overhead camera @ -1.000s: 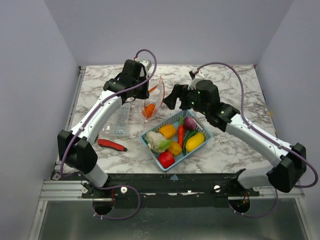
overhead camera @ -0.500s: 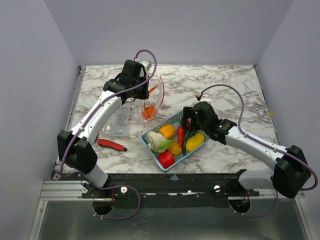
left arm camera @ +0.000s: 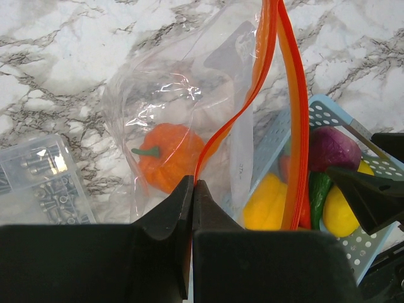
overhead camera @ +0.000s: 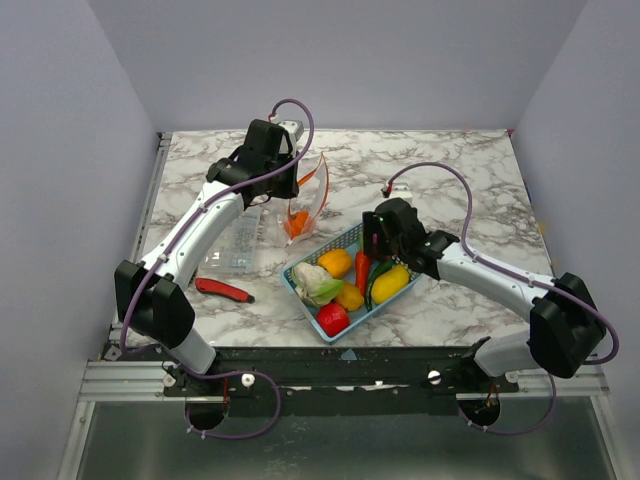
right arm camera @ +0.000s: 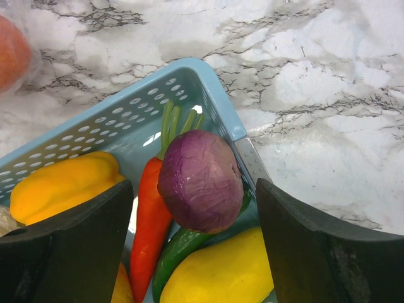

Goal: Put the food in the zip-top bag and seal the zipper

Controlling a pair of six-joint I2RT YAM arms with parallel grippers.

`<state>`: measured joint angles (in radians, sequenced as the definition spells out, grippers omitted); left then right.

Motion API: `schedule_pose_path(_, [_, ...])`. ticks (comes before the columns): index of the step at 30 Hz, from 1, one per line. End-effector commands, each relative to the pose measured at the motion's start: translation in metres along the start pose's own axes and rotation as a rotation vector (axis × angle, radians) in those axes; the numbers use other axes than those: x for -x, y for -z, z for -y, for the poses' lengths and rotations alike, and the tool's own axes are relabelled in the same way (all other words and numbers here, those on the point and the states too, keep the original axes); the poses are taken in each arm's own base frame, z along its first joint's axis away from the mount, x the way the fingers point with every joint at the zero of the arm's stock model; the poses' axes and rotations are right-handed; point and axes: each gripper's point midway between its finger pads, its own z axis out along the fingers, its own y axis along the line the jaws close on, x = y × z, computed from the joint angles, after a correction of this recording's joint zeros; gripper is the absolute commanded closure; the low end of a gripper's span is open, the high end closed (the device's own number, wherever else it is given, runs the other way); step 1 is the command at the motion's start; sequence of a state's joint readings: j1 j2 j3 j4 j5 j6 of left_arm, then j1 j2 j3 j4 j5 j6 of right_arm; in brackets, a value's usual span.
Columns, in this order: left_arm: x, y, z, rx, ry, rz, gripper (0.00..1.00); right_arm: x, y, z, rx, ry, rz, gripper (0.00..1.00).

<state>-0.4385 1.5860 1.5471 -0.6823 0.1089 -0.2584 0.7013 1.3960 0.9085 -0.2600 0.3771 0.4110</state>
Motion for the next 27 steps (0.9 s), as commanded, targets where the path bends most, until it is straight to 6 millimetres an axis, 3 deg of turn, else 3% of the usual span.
schedule_pose_path(1, [0.0,0.003,0.004,-0.028,-0.008,0.003,1.0,0.007,-0.006,-0.005,0.005,0.029,0.02,0.22])
schedule_pose_path(11, [-0.002,0.002,0.007,-0.046,-0.009,-0.006,1.0,-0.009,-0.025,-0.003,-0.025,0.097,-0.034,0.33])
schedule_pose_path(15, [-0.002,0.002,0.008,-0.053,-0.009,-0.008,1.0,-0.009,-0.024,-0.006,-0.009,0.092,-0.037,0.47])
schedule_pose_path(23, [-0.003,0.003,0.013,-0.086,-0.025,-0.014,1.0,0.02,0.001,-0.02,0.079,0.021,0.037,0.82])
schedule_pose_path(27, [-0.004,0.004,0.015,-0.098,-0.033,-0.017,1.0,0.043,0.019,-0.025,0.119,-0.024,0.102,0.86])
